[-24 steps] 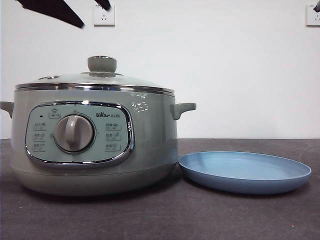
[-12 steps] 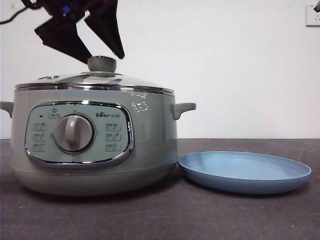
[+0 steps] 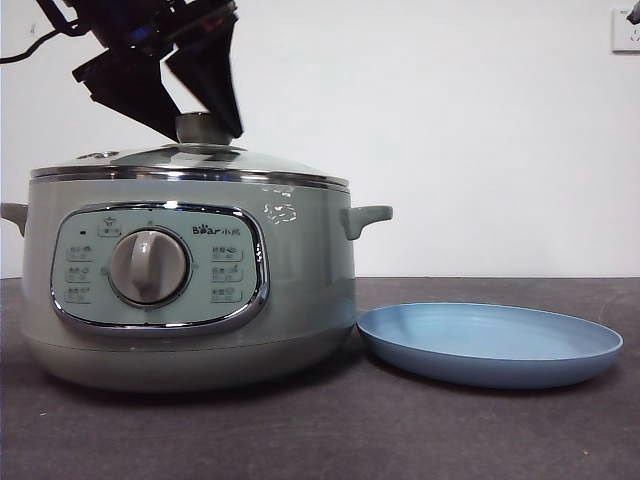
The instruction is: Take the pumpkin out from the steamer,put the pumpkin in the blue plate,close the lid
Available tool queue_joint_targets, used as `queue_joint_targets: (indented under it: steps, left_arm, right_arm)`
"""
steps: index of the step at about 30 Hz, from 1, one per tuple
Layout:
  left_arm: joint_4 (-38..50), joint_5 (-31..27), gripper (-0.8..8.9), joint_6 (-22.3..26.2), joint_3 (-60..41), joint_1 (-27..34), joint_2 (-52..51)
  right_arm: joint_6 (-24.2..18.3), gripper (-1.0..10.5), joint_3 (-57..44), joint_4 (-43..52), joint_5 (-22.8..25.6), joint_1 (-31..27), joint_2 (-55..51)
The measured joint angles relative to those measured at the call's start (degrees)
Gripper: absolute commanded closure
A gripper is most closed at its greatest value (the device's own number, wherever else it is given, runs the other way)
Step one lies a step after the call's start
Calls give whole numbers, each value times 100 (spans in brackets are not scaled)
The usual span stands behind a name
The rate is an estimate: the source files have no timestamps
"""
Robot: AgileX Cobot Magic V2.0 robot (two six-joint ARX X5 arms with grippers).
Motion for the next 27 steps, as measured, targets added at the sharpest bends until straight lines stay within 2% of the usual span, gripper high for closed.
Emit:
queue_joint_targets:
  steps: [13, 18, 22, 27]
  left_arm:
    - [11, -24, 822, 138, -4, 0, -48]
    - [-22, -63, 822, 151, -26, 0, -442]
    - [22, -337, 822, 153, -26, 0, -1064]
    - [-44, -920, 822, 155, -26, 0, -1794]
  right_arm:
    - [79, 506, 0, 0, -4, 0, 0]
    - [181, 506, 0, 2, -22, 13, 0]
    - [199, 506, 0, 81, -24, 190, 2]
    - [264, 505, 0, 511, -24, 680, 127]
